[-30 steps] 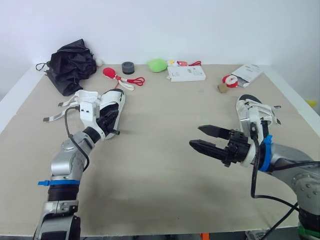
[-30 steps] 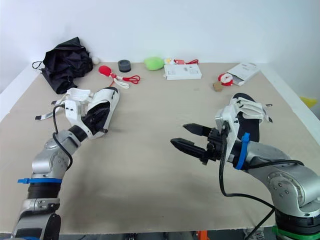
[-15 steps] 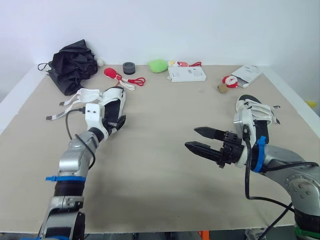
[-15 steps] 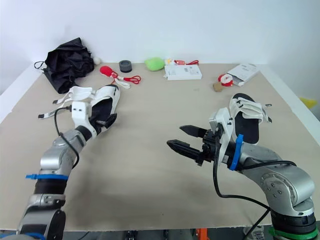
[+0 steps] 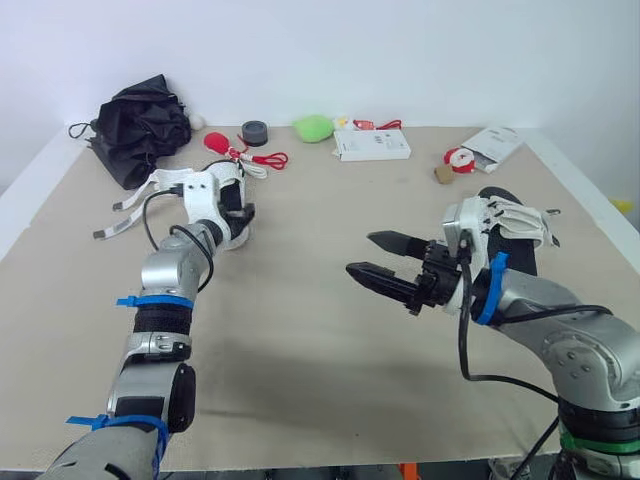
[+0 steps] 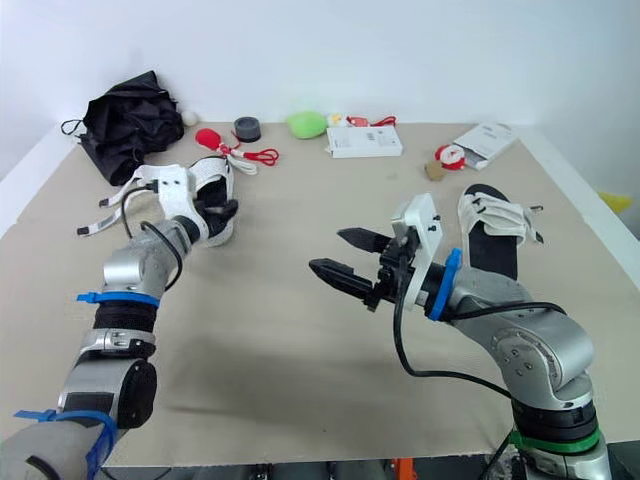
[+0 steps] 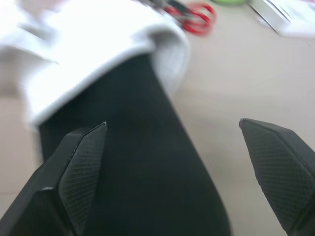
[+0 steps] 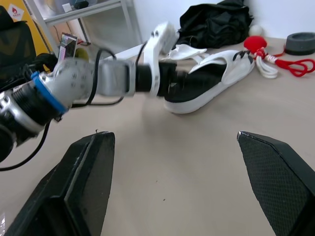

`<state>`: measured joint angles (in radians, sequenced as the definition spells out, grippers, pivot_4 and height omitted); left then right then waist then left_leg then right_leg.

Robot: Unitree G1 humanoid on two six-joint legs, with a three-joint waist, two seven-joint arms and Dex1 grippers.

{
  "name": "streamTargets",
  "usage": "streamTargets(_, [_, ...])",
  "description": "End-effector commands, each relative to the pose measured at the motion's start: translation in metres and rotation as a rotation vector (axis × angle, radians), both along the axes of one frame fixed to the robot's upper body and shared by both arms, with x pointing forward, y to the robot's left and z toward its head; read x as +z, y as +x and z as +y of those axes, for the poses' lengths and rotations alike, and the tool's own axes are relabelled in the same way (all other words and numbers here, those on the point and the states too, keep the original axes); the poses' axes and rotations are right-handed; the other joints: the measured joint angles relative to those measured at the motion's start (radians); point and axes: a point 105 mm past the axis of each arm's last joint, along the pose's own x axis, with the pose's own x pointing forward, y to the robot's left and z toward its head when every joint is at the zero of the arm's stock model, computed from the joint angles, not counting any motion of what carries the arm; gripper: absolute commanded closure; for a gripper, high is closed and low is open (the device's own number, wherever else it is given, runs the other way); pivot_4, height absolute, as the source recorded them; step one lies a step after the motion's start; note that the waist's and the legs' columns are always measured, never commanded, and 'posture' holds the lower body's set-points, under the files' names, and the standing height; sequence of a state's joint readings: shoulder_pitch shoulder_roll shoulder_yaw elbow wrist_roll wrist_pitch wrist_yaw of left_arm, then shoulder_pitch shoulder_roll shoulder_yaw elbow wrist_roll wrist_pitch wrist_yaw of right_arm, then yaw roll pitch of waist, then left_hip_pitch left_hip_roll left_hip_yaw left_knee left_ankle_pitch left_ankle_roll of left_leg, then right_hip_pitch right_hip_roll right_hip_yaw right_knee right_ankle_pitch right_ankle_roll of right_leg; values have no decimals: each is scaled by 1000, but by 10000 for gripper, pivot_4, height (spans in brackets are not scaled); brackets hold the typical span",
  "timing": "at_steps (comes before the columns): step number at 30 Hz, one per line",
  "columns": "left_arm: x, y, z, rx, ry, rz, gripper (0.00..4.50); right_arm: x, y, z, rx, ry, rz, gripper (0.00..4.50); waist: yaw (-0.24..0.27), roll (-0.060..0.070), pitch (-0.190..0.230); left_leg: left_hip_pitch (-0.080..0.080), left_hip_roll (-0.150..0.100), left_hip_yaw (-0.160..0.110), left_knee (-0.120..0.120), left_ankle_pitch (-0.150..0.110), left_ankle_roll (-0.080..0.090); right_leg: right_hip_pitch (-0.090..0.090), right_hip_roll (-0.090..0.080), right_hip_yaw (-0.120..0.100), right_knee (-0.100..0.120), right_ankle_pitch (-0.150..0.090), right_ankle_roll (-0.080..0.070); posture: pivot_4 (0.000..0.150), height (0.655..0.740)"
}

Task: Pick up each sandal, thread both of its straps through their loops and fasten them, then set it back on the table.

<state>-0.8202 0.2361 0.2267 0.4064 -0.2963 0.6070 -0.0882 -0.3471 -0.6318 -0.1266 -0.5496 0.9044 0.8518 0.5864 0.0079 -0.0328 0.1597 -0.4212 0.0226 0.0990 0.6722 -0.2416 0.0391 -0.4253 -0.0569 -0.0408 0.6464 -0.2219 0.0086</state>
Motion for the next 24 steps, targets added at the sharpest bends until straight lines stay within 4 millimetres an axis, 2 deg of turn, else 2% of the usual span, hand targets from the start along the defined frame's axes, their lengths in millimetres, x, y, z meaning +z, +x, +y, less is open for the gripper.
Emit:
streamTargets(1, [20,-2,7,77,-34,-35,440,5,-3,1,16,12,-33,2111,0,0,0,0,0,0,0,0,0,0,0,0,0,0,0,1500,7400])
streamTargets(5, [25,1,-5,35,-28,-30,440,7,-3,2,20,27,-32,2111,1,0,0,0,0,0,0,1,-1,0,0,0,0,0,0,1500,7400])
streamTargets(15, [12,23,-29,-31,4,28,440,13,0,1,14,44,-47,2111,2,0,0,0,0,0,0,2,-1,0,1,-1,0,2,0,1500,7400])
streamTargets(24, [10,43,-34,2,31,31,440,14,4,1,5,51,-49,2111,2,-1,0,0,-1,0,0,2,-1,0,0,-1,0,2,0,1500,7400])
